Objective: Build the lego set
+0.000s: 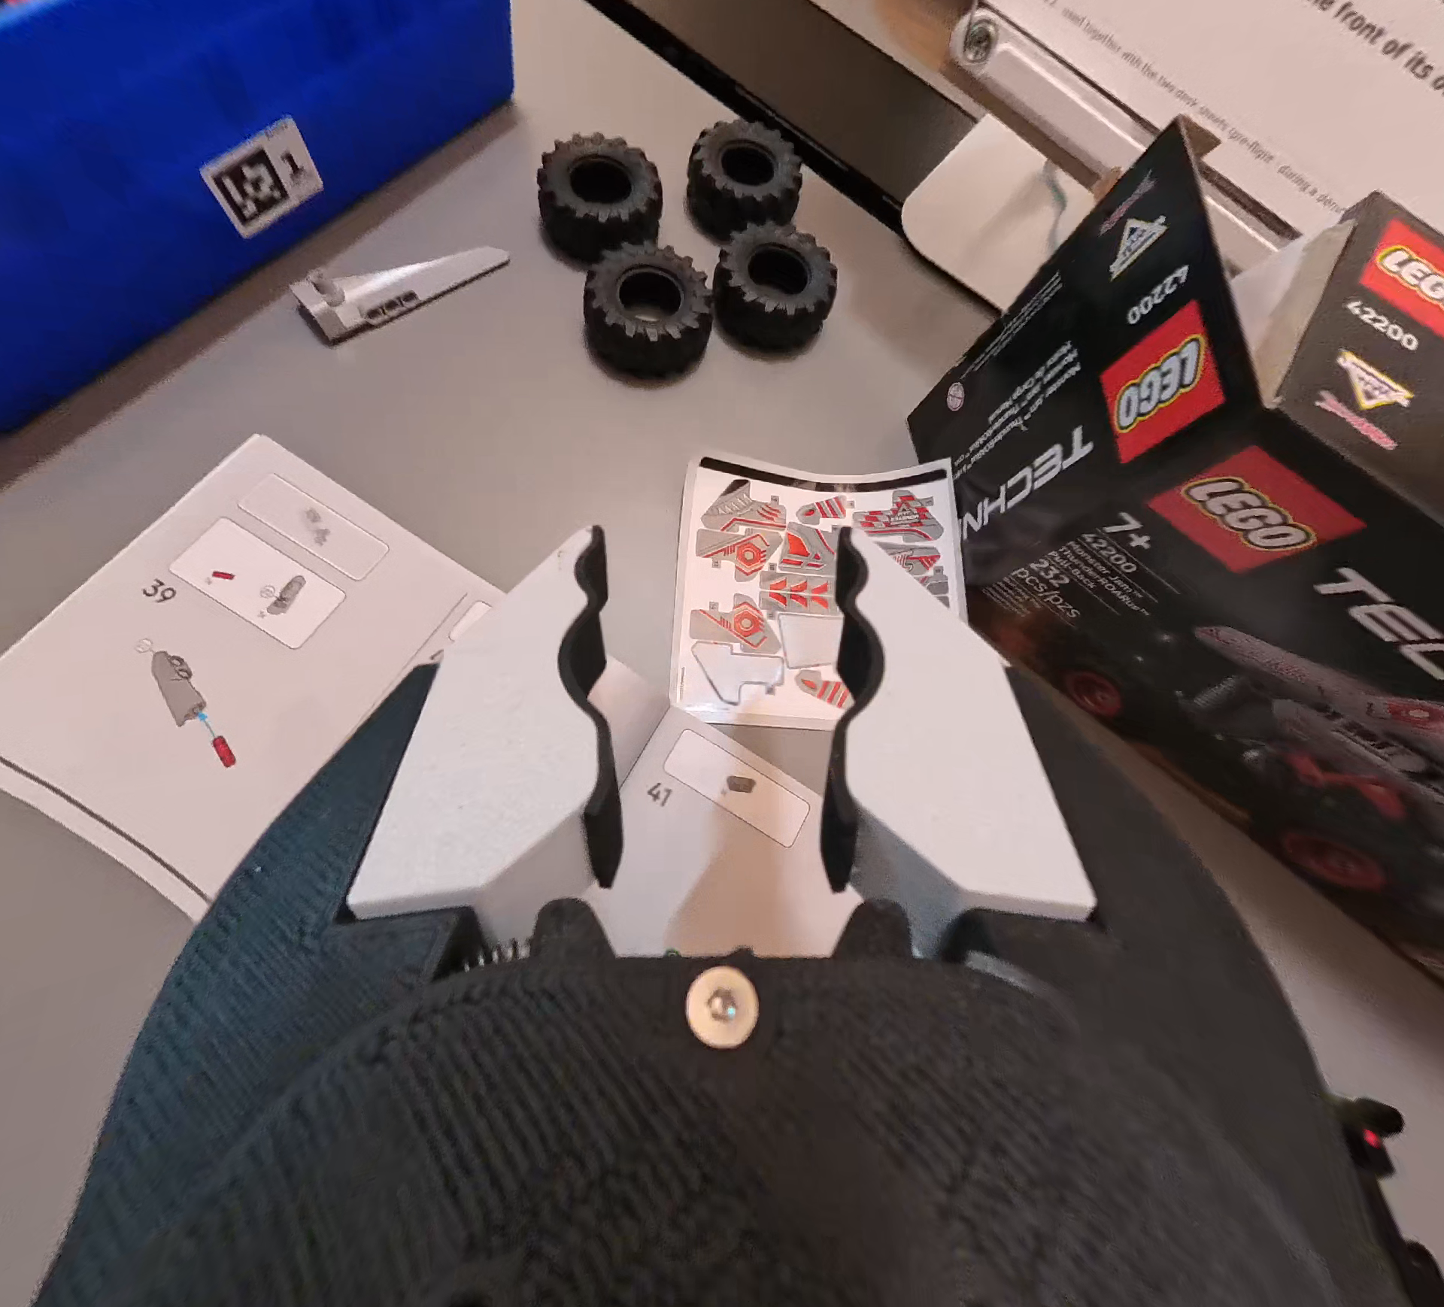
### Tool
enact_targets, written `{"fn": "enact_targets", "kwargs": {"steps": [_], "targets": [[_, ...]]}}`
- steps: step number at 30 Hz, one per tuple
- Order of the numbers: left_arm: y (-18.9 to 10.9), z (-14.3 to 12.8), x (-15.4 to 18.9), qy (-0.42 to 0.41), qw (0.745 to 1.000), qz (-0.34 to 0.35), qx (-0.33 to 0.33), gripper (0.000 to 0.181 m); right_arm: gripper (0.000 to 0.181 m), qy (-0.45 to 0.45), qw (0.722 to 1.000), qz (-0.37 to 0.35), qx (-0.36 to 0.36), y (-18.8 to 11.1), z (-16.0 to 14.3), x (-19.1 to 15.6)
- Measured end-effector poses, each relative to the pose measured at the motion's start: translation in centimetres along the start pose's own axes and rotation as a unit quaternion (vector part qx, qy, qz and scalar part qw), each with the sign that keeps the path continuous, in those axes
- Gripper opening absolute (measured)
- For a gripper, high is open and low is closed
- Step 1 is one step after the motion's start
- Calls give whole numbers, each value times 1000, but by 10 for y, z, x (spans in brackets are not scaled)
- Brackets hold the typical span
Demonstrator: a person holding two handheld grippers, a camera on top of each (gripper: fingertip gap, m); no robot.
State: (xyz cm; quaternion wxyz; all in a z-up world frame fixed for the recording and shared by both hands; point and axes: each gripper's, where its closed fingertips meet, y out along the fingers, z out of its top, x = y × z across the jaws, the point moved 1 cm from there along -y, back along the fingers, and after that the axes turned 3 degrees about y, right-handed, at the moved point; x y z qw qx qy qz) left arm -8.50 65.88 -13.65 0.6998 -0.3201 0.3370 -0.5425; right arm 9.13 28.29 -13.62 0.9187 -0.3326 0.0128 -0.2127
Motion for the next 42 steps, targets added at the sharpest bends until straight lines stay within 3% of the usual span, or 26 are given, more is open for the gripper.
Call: {"fn": "enact_targets", "kwargs": {"steps": [1, 5, 7, 10, 12, 15, 18, 21, 27, 42], "targets": [[-4, 7, -3, -12, 1000, 10, 23, 14, 59, -5, 1000, -2, -5, 1, -1, -1], [-12, 7, -8, -17, 999, 29, 21, 49, 59, 9, 1000, 13, 5, 0, 1, -5], [-14, 5, -13, -19, 999, 44, 18, 46, 59, 15, 1000, 11, 11, -2, 1, -3], [9, -18, 2, -21, 998, -20, -47, 44, 59, 20, 999, 21, 14, -1, -1, -10], [25, -36, -1, -4, 995, -15, -102, 33, 59, 18, 999, 32, 17, 1, -2, -19], [39, -40, 1, 12, 993, -15, -118, 14, 59, 11, 999, 46, 17, 5, -2, -29], [38, -30, 0, 15, 996, -20, -90, 6, 59, 0, 999, 46, 22, 7, 0, -31], [16, -3, 2, 20, 999, -21, -12, 3, 59, -11, 999, 40, 26, 8, 1, -30], [-47, 52, -6, 54, 983, 84, 157, 3, 58, -15, 999, 40, 33, 10, 3, -28], [-28, 28, -26, 9, 991, 85, 104, 2, 57, -43, 998, 41, 23, 14, -2, -36]]}}
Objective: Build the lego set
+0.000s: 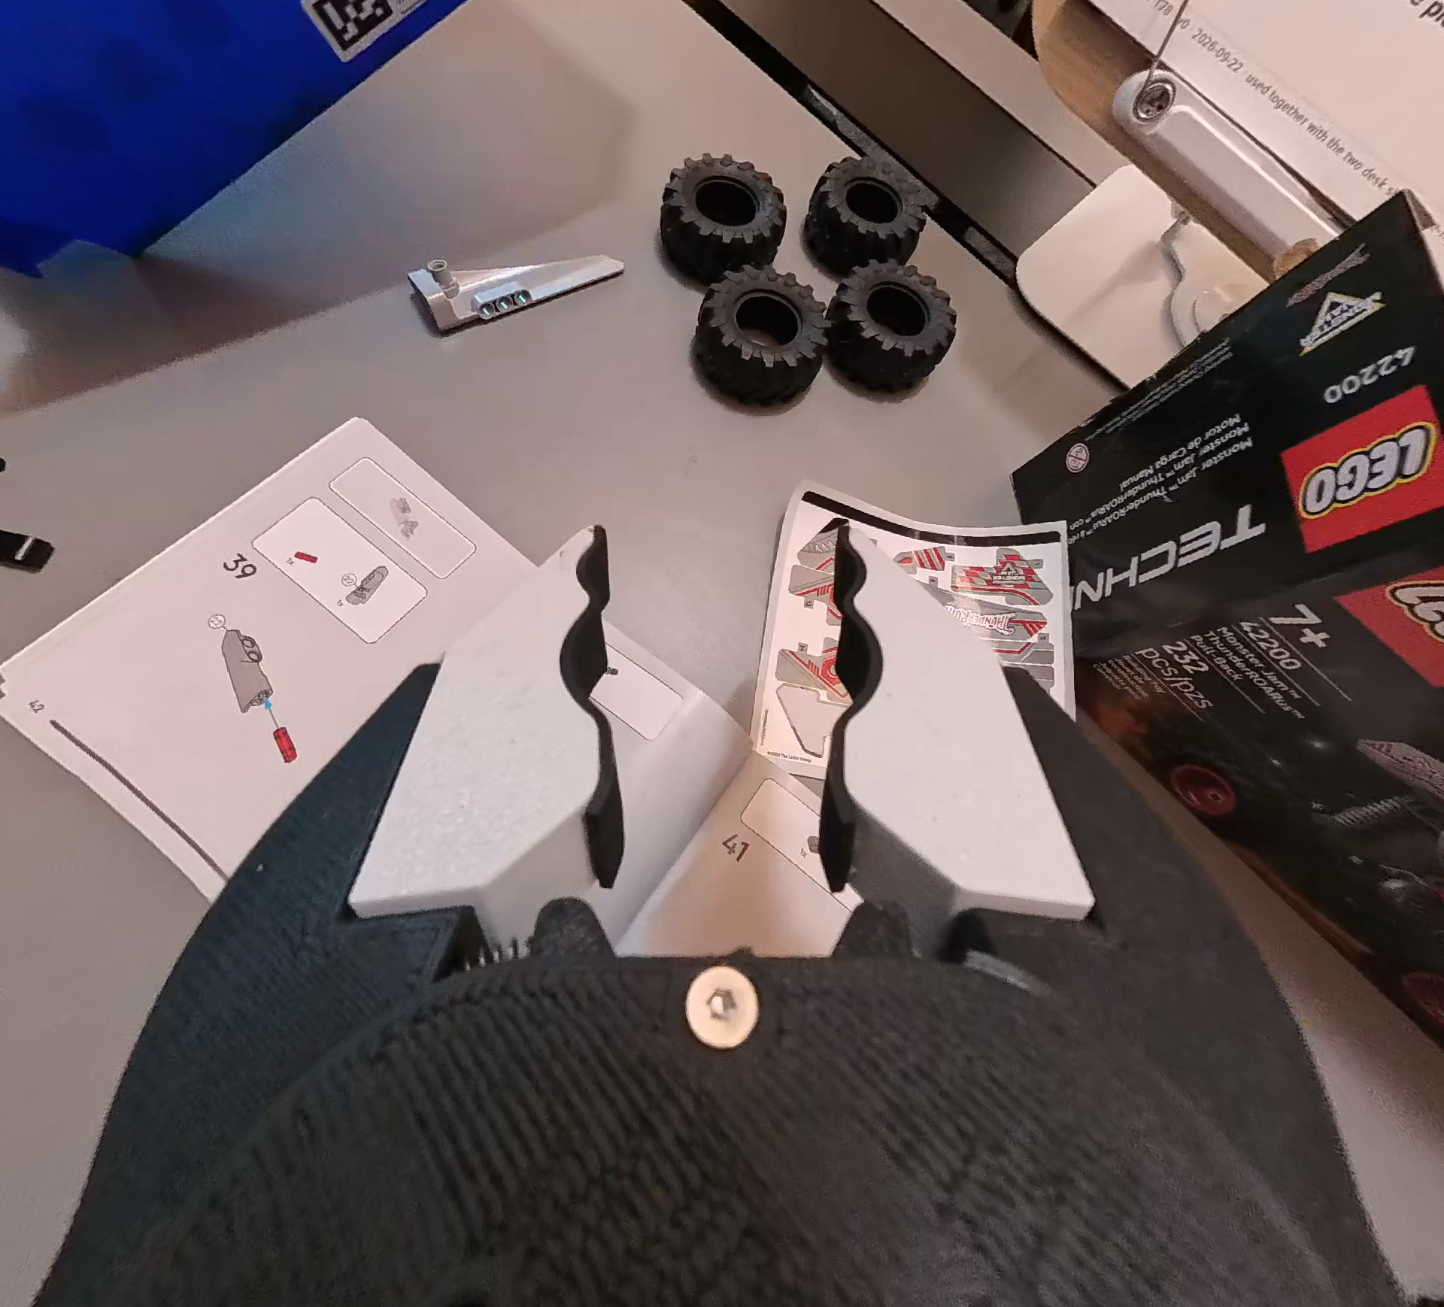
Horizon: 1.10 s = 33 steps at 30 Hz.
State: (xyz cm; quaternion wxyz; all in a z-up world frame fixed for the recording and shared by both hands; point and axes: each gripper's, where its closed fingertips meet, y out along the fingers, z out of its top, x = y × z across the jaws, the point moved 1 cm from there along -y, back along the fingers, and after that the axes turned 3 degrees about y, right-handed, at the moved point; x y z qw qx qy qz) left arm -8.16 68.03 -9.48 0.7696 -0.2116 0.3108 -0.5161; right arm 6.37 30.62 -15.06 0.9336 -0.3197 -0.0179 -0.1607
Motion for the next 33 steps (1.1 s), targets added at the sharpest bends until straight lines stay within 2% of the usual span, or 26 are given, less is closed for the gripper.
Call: {"fn": "enact_targets", "kwargs": {"steps": [9, 15, 21, 22, 23, 24, 25, 27, 28, 29, 31, 33], "targets": [[6, -9, 0, -6, 1000, -8, -19, 3, 56, -13, 1000, -3, -5, 2, -1, -2], [41, -42, 12, -13, 994, -64, -92, 3, 56, -16, 999, 27, -4, 5, -1, -14], [55, -53, 8, 10, 993, -37, -115, 10, 55, -9, 1000, 22, 4, 1, -3, -6], [54, -53, 2, 19, 993, -17, -116, 19, 54, -8, 1000, 21, 5, 0, -4, -4], [49, -50, -8, 41, 992, 20, -117, 41, 54, -7, 1000, 19, 6, -1, -5, -2], [39, -46, -15, 68, 988, 55, -125, 51, 54, -6, 1000, 18, 8, -3, -6, 0], [26, -41, -17, 93, 984, 77, -134, 49, 55, -5, 1000, 18, 10, -5, -6, 3], [-1, -26, -9, 140, 973, 114, -142, 28, 55, -3, 1000, 16, 14, -9, -8, 8], [-11, -23, 8, 157, 972, 90, -146, 17, 55, -2, 1000, 15, 14, -11, -10, 10], [-16, -25, 36, 161, 975, 31, -152, 6, 55, -2, 1000, 13, 15, -12, -11, 13], [-21, -41, 87, 144, 967, -87, -191, 13, 55, -1, 1000, 12, 14, -15, -16, 17], [-17, -61, 108, 144, 951, -134, -239, 12, 55, 0, 1000, 13, 10, -18, -20, 20]]}}
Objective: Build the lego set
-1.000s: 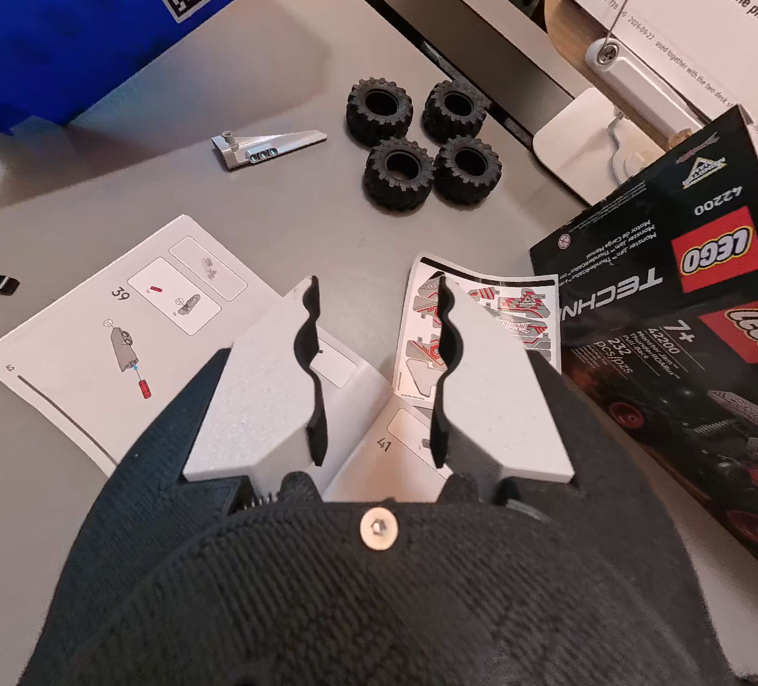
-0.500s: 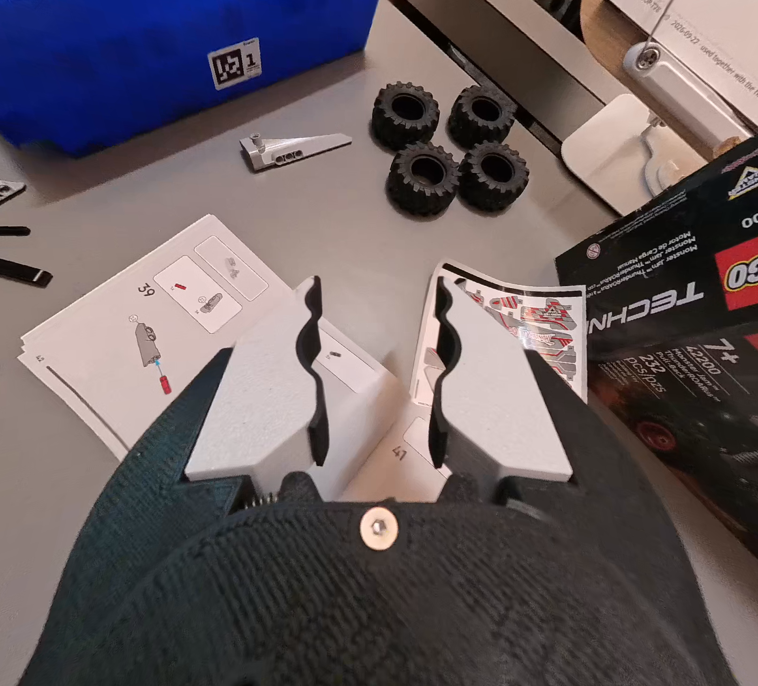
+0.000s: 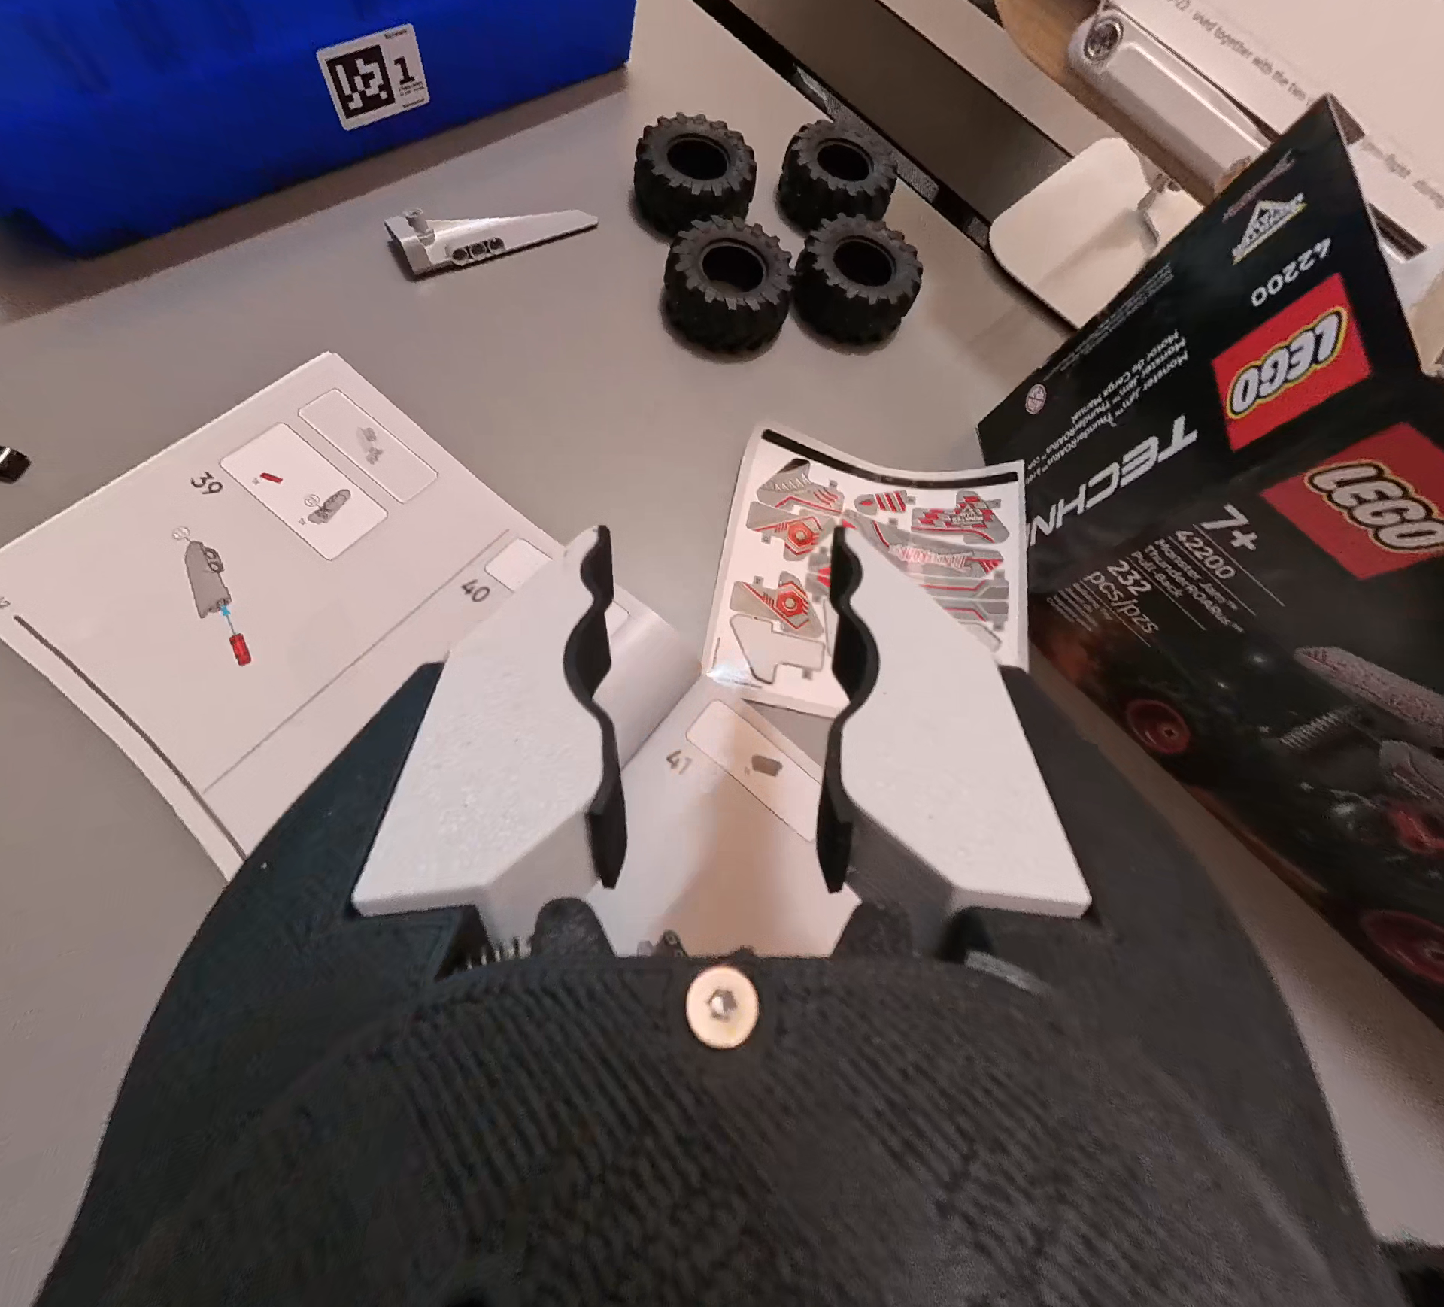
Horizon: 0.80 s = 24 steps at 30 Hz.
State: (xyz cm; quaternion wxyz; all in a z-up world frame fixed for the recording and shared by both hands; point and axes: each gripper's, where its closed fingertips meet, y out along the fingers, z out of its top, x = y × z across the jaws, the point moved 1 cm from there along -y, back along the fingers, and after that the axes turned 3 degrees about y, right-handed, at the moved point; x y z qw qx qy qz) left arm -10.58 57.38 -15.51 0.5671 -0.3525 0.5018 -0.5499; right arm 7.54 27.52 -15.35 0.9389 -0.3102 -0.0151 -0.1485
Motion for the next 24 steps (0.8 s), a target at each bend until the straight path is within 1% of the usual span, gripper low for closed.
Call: {"fn": "enact_targets", "kwargs": {"steps": [3, 6, 8, 10, 14, 17, 18, 19, 20, 21, 23, 24], "targets": [[24, -22, 9, -40, 996, -49, -67, 12, 55, 0, 1000, 0, 0, -6, -5, 4], [41, -40, 1, -98, 989, -48, -101, 12, 55, 2, 1000, -7, 1, -14, -9, 11], [49, -45, -1, -125, 984, -53, -114, 12, 55, 5, 1000, -9, 2, -18, -12, 15], [53, -46, -4, -133, 982, -54, -119, 12, 55, 8, 1000, -8, 4, -21, -14, 17], [57, -36, -6, -151, 980, -77, -101, 12, 55, 12, 1000, -4, 10, -24, -15, 17], [57, -33, -8, -164, 978, -82, -101, 18, 55, 10, 1000, -2, 11, -26, -16, 17], [58, -32, -9, -163, 978, -82, -98, 16, 55, 8, 1000, -4, 11, -27, -17, 18], [60, -33, -10, -166, 978, -81, -102, 15, 55, 7, 1000, -6, 11, -28, -18, 19], [60, -34, -13, -176, 976, -76, -105, 8, 55, 8, 1000, -8, 11, -29, -18, 20], [60, -35, -13, -186, 973, -78, -110, 8, 55, 11, 1000, -8, 12, -31, -18, 21], [59, -38, -13, -179, 974, -71, -118, 9, 54, 14, 1000, -9, 18, -34, -17, 23], [58, -40, -10, -173, 974, -73, -126, 14, 54, 15, 1000, -10, 20, -35, -17, 23]]}}
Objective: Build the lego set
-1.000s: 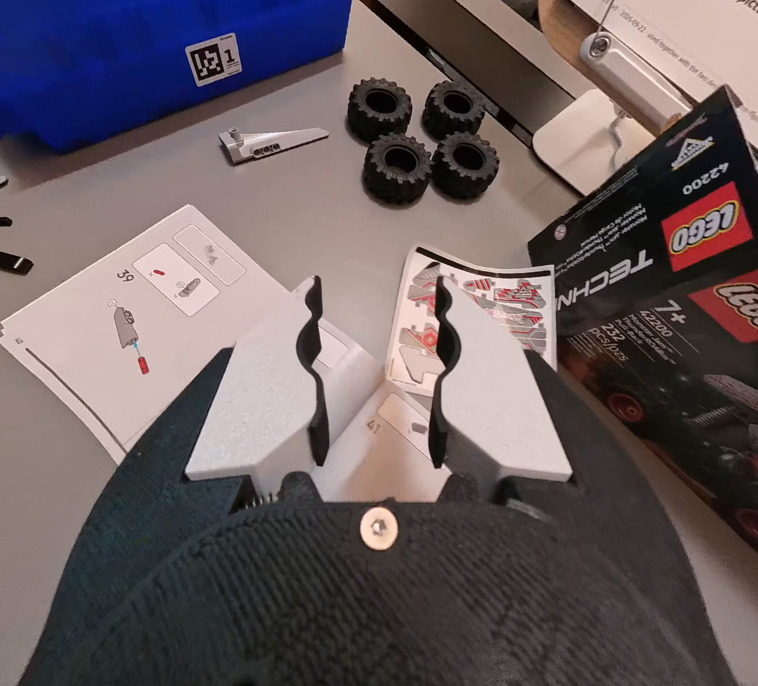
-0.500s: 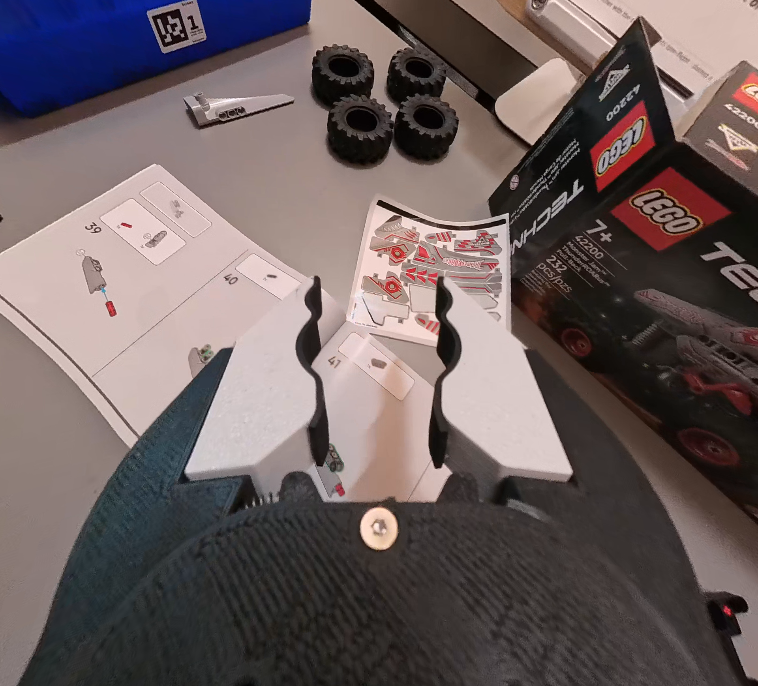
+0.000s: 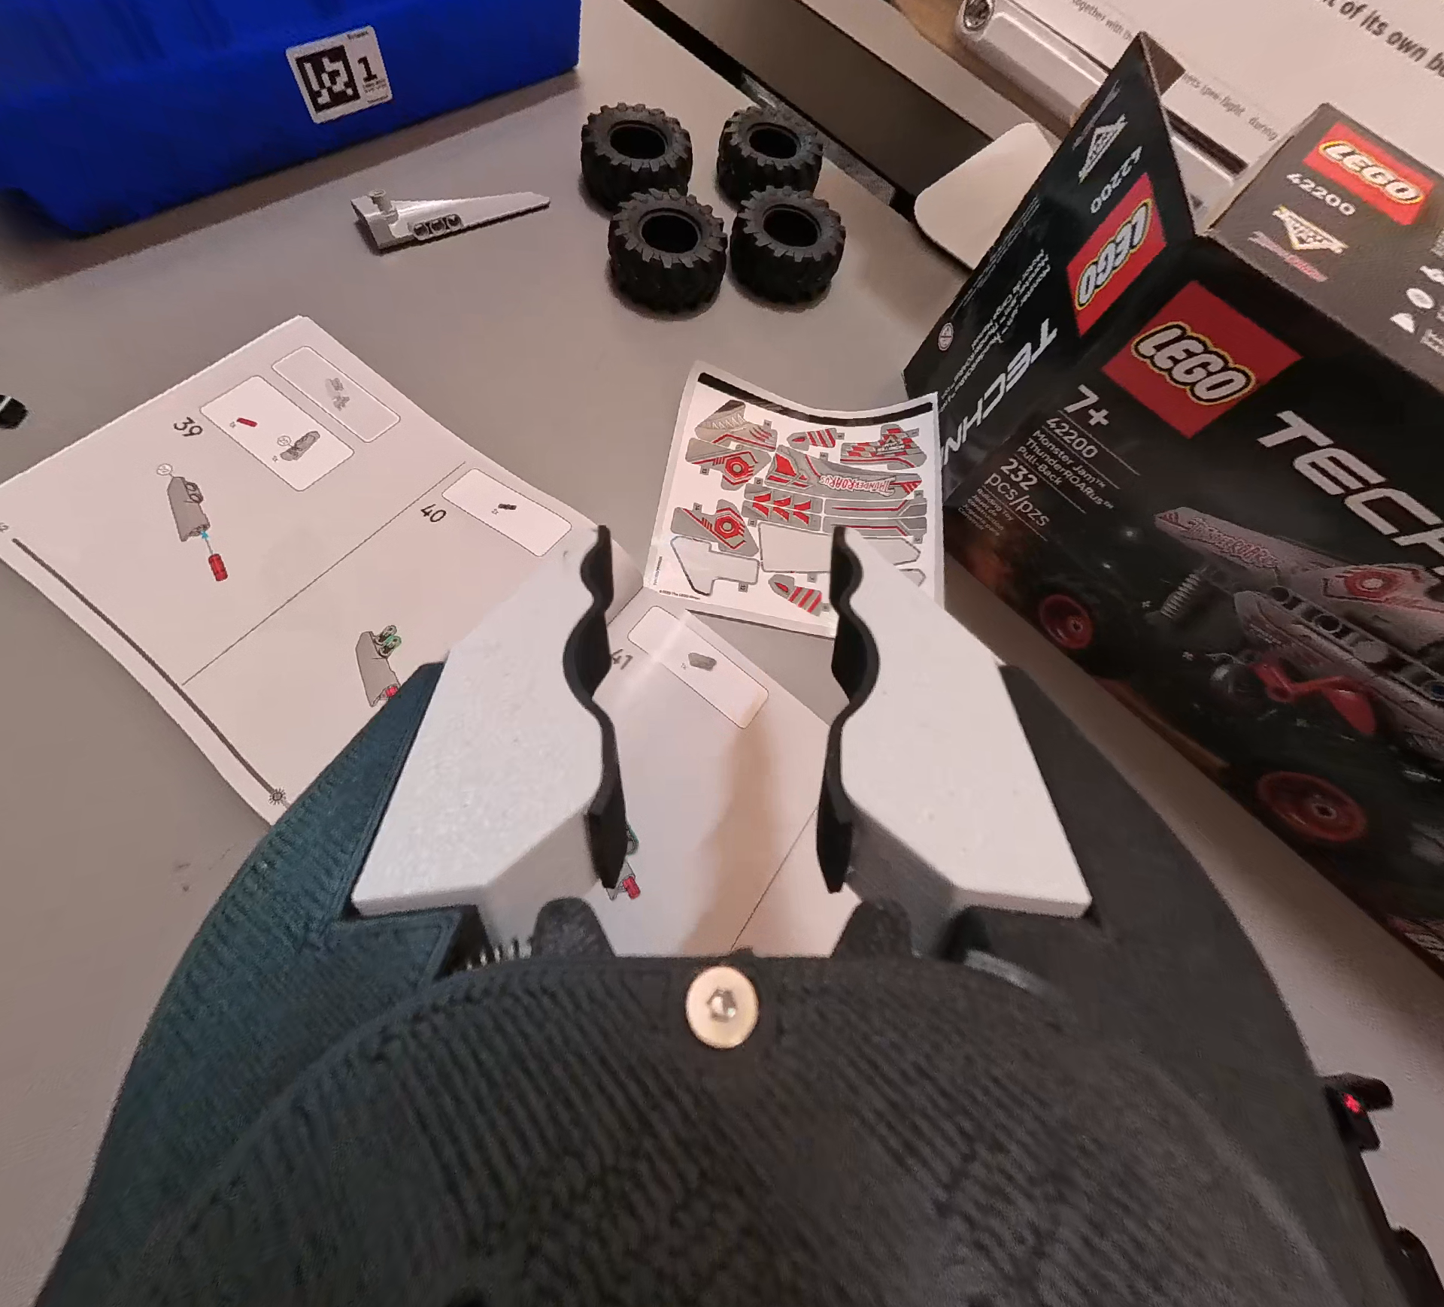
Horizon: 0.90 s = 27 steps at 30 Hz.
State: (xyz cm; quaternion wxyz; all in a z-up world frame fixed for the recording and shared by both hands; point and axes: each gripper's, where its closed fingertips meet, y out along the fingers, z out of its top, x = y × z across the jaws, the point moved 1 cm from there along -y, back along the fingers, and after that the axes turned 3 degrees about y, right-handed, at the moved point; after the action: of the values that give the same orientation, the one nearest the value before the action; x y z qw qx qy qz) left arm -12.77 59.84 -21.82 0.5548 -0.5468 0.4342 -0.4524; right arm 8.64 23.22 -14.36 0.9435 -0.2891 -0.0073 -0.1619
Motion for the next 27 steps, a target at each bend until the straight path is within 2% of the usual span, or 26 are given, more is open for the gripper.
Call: {"fn": "enact_targets", "kwargs": {"steps": [2, 3, 5, 10, 14, 17, 20, 22, 24, 27], "targets": [[1, -6, -2, 4, 1000, 16, -16, 32, 55, 0, 1000, -3, -1, -3, -1, 2], [1, -6, -2, -1, 1000, 13, -14, 32, 55, 0, 1000, -5, 0, -5, -2, 2], [5, -2, 4, 0, 1000, -14, -7, 13, 55, 3, 1000, -7, 4, -8, -2, 4], [-5, 5, -6, 2, 999, 23, 28, 8, 55, 0, 1000, -14, 9, -19, -3, 6], [-41, 25, -19, -27, 988, 74, 132, 7, 55, 1, 1000, -17, 17, -29, -6, 9], [-97, 43, -13, -44, 953, 91, 284, 7, 55, -3, 1000, -10, 27, -37, -9, 5], [-168, 49, 40, -19, 881, 24, 472, 7, 53, -9, 999, 16, 42, -44, -12, -10], [-198, 37, 90, 24, 837, -23, 546, 7, 53, -10, 997, 37, 60, -48, -14, -24], [-207, 21, 142, 65, 804, -67, 588, 6, 51, 0, 994, 70, 85, -51, -12, -43], [-193, 3, 223, 95, 764, -152, 620, 6, 48, 34, 980, 151, 125, -57, -7, -83]]}}
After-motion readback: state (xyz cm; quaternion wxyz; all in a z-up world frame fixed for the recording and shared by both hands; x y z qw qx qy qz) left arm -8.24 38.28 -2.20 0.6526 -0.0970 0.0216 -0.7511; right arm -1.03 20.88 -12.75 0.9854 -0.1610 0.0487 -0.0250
